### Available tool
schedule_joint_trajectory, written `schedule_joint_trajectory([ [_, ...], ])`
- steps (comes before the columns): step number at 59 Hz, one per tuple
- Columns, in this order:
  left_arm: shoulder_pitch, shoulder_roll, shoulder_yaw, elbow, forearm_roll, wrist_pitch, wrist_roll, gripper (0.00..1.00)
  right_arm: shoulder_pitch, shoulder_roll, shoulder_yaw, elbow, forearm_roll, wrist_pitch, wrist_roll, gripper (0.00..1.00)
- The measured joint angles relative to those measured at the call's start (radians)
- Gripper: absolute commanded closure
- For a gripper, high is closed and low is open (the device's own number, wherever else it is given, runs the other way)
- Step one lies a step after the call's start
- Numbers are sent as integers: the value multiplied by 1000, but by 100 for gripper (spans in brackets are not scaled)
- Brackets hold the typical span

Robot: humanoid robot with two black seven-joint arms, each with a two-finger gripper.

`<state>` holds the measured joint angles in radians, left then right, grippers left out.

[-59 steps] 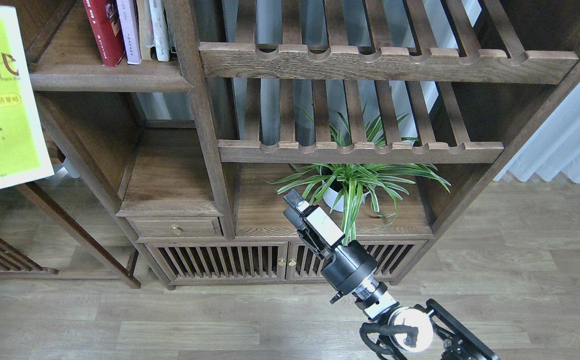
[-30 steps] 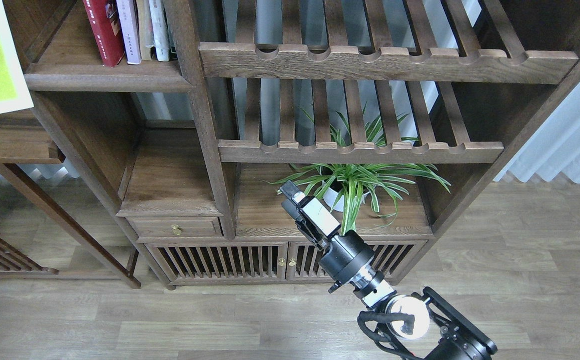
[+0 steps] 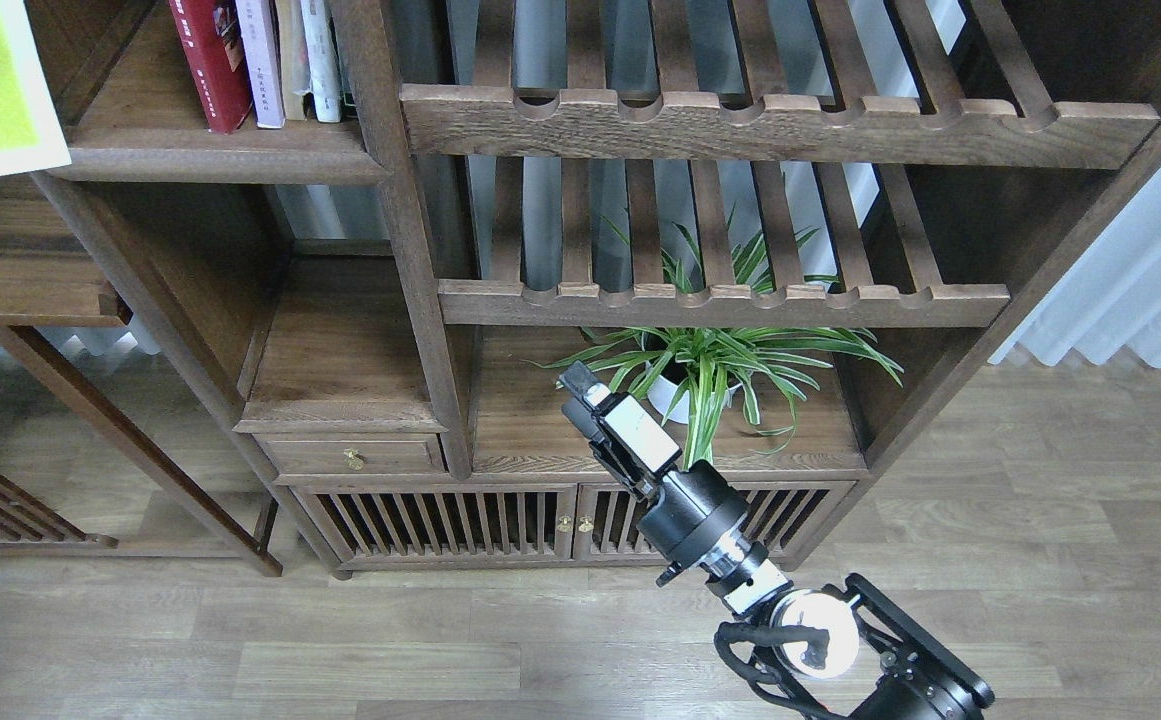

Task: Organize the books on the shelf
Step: 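Raise the yellow-green book with the left gripper toward the top shelf, then place the yellow-green book onto the top shelf with the left gripper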

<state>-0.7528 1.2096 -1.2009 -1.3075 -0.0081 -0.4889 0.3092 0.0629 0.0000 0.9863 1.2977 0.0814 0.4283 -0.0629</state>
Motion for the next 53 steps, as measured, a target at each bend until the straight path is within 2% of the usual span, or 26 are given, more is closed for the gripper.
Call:
schedule_joint_trajectory([
  [2, -52, -25, 24, 17, 54, 0, 0, 90, -1, 0, 0, 0, 2, 0, 0, 2],
  [14, -144, -116, 33, 47, 206, 0, 1, 90, -6, 0, 2, 0, 8, 3, 1, 2],
  [37, -189, -168, -6, 65, 291, 0, 2, 90, -6, 0, 8, 2, 11, 3, 2, 2],
  [53, -196, -157, -41, 89, 293, 0, 33, 91, -6, 0, 10, 3, 11, 3, 2, 2],
])
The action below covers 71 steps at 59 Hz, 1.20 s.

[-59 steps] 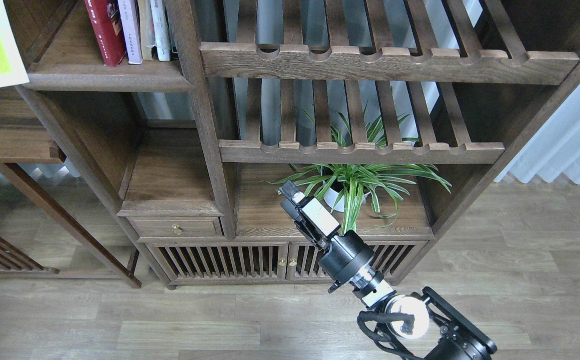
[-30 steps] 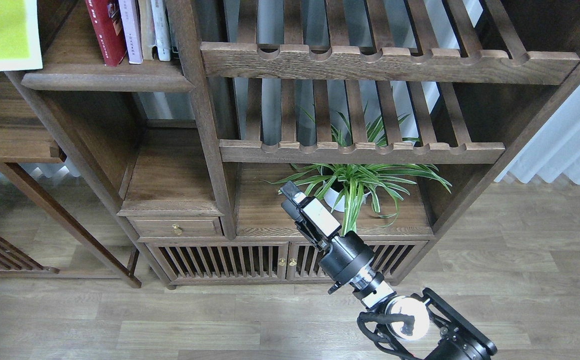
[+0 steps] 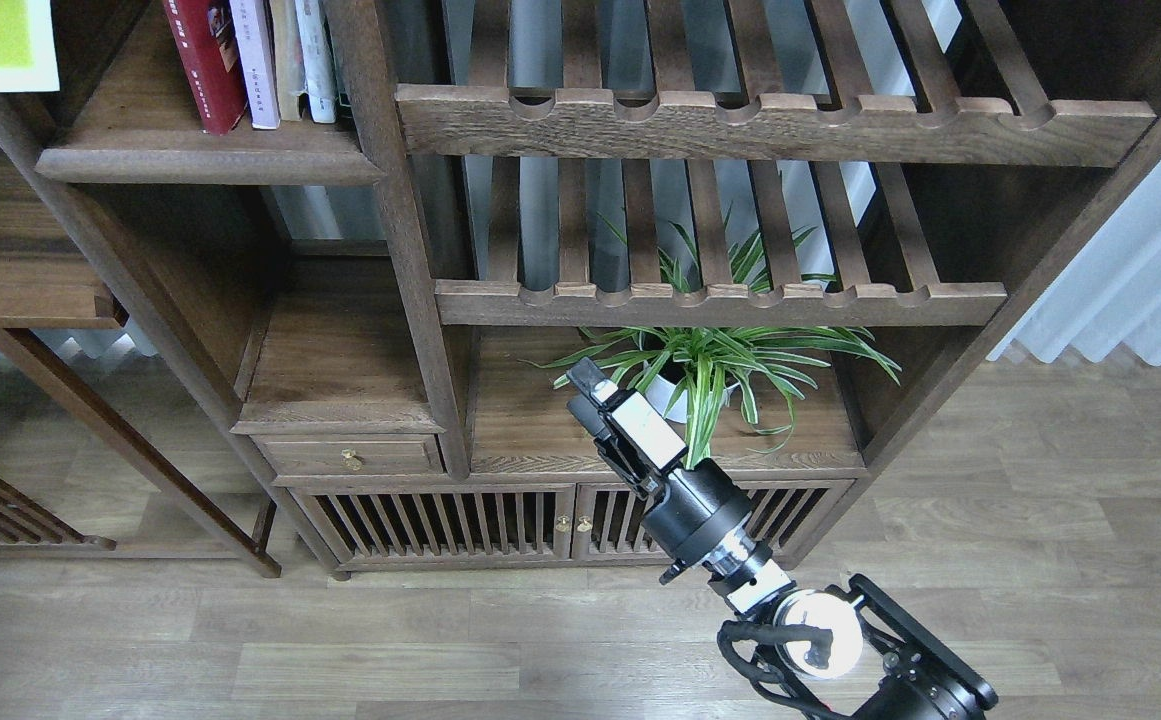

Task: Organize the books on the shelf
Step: 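Place the yellow-green book onto the top shelf with the left gripper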

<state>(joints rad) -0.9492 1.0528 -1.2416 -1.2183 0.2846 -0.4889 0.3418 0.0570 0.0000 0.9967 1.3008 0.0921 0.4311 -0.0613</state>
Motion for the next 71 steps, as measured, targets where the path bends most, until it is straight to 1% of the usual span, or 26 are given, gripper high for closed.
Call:
schedule_joint_trajectory([
  [7, -36, -21, 6, 39, 10, 0, 7, 91, 1, 0, -1, 0, 0, 0, 0, 2],
  [17, -87, -88, 11, 92, 58, 0, 7, 92, 1, 0, -2, 3, 0, 1, 0, 2],
  [49, -145, -314, -2, 152, 245, 0, 3, 92, -2, 0, -1, 7, 3, 13, 0, 2],
  [71, -171, -317, -36, 186, 334, 0, 4, 92, -4, 0, 0, 9, 5, 21, 0, 2],
])
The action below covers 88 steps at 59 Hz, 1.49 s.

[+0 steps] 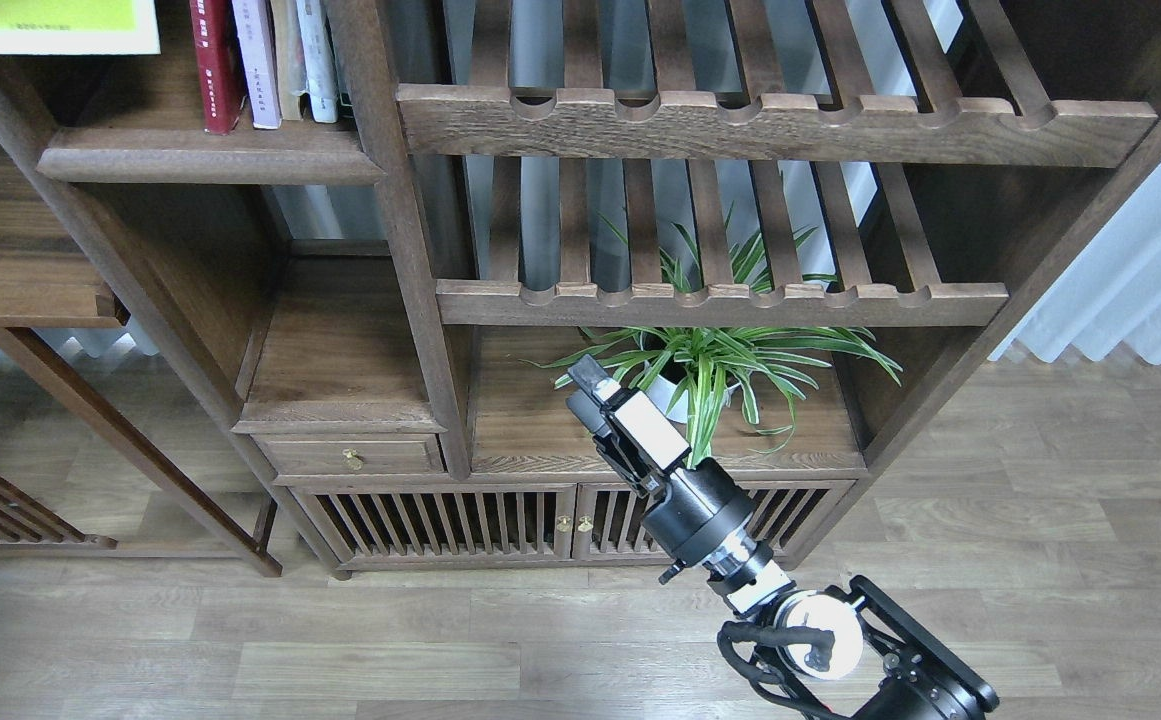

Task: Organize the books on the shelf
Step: 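Place the yellow-green book onto the top shelf with the left gripper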

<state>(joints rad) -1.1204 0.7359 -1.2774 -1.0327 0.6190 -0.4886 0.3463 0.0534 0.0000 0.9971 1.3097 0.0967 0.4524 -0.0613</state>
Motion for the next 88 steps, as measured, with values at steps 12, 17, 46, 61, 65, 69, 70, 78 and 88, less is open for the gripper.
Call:
schedule_joint_trajectory([
  [12, -30, -47, 9, 44, 50, 0, -2, 92, 0, 0, 0, 0, 0, 0, 0, 2],
  [17, -47, -87, 11, 66, 74, 0, -3, 92, 0, 0, 0, 0, 0, 1, 0, 2],
  [46, -101, -245, 4, 184, 182, 0, -12, 93, -4, 0, 1, 0, 13, 25, 0, 2],
  [61, -114, -271, 0, 233, 189, -1, -35, 94, -6, 0, 0, 0, 15, 33, 0, 2],
  [65, -122, -276, -1, 253, 189, -1, -50, 94, -6, 0, 0, 0, 15, 34, 0, 2],
  [69, -134, -286, -2, 270, 190, -1, -61, 94, -6, 0, -1, 0, 15, 34, 0, 2],
  [70, -136, -288, -2, 273, 190, -1, -62, 94, -6, 0, -1, 0, 15, 34, 0, 2],
  [78, -146, -306, 0, 299, 191, 0, -75, 94, -6, 0, -1, 0, 15, 34, 0, 2],
  [88, -130, -345, 12, 327, 191, 0, -108, 83, -7, 0, 1, 0, 15, 36, 0, 2],
])
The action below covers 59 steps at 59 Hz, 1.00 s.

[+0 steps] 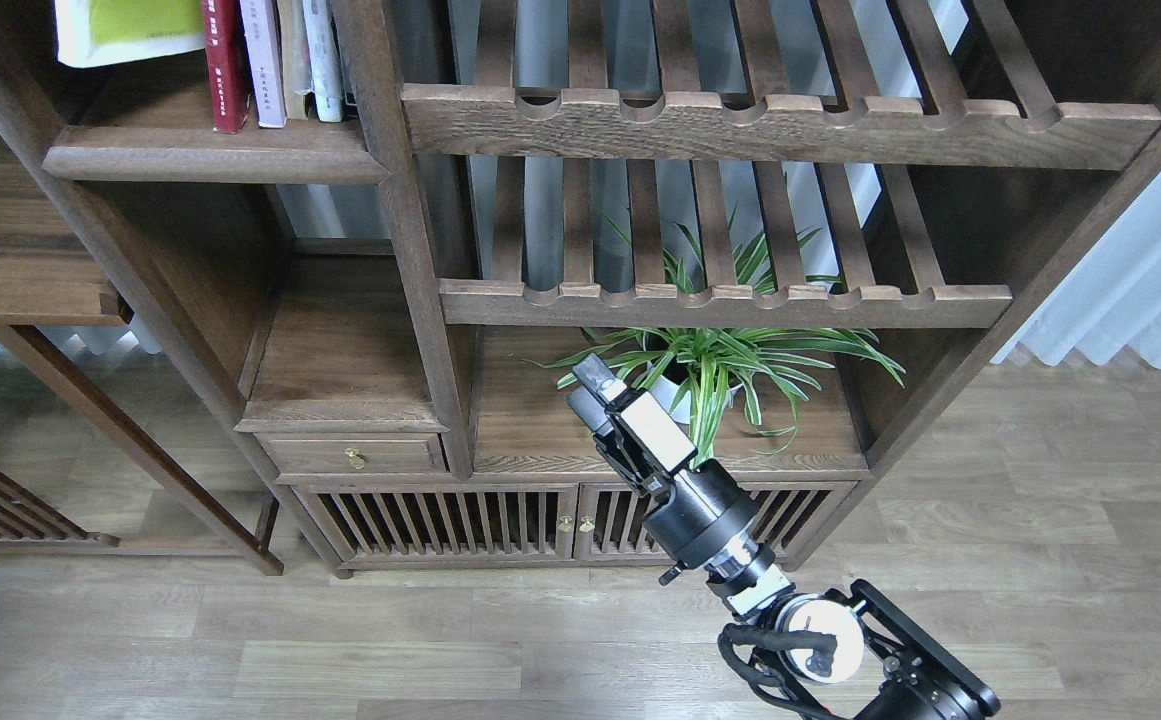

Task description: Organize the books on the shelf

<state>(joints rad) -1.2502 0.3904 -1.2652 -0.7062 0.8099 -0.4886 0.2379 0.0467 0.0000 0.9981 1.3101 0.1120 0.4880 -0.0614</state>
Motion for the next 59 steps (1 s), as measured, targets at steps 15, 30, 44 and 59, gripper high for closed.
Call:
schedule_joint_trajectory([
  [15, 19, -49, -2, 9, -33, 0, -14, 39, -7, 0, 2, 0, 0, 1, 0, 2],
  [30, 33, -60, -5, 1, -167, 0, -14, 30, -11, 0, 2, 0, 0, 1, 0, 2],
  [44, 53, -52, -8, -38, -268, -1, -10, 27, -13, 0, 1, 0, 0, 1, 6, 2],
  [59, 224, 20, -16, -283, -369, 0, 5, 26, -22, 0, 4, 11, 1, 1, 6, 2],
])
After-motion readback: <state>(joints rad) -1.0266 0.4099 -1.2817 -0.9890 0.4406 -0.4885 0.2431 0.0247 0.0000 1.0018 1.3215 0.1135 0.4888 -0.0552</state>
